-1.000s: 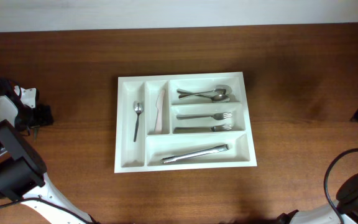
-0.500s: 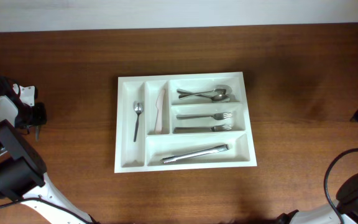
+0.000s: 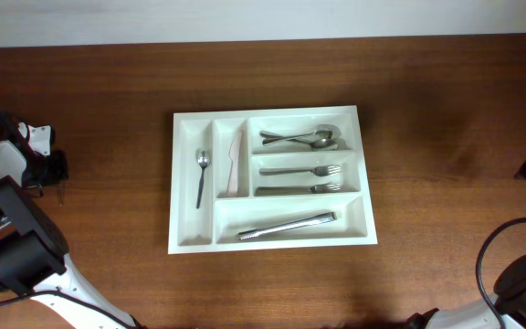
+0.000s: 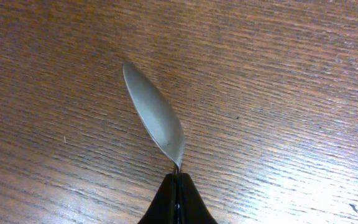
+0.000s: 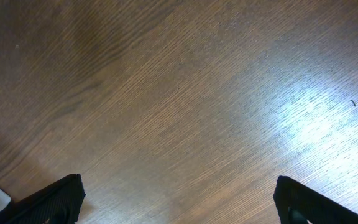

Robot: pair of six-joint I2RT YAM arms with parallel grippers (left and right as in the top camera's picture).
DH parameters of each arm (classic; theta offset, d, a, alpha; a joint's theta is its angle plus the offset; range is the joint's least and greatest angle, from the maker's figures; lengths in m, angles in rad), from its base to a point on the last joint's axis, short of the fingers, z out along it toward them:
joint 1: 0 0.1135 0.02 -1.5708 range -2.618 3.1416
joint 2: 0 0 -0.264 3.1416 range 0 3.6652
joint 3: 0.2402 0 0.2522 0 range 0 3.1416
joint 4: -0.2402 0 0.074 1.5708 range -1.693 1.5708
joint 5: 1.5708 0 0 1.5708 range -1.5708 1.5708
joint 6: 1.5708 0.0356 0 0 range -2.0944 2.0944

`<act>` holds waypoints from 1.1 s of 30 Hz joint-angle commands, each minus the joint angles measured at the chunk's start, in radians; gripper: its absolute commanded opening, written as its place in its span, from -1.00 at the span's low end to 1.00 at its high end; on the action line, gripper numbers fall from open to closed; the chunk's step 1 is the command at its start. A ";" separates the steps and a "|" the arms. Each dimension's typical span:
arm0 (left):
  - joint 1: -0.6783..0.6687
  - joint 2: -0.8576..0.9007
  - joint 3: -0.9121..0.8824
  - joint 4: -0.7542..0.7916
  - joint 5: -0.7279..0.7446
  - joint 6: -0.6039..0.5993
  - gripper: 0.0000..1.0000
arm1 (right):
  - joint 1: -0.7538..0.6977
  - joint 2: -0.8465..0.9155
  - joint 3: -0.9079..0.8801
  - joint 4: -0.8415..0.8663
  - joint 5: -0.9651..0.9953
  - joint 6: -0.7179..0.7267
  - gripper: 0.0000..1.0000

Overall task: Pack container
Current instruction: 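Carry the spoon right over the tray's leftmost compartment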

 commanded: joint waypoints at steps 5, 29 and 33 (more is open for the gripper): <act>0.007 -0.019 -0.012 0.001 0.011 -0.002 -0.96 | 0.003 -0.003 -0.001 0.002 0.013 0.008 0.98; -0.348 -0.389 -0.007 -0.111 0.219 -0.214 -0.96 | 0.003 -0.003 -0.001 0.003 0.013 0.008 0.98; -0.471 -0.395 -0.008 -0.199 0.220 -0.225 -0.96 | 0.003 -0.003 -0.001 0.003 0.013 0.008 0.98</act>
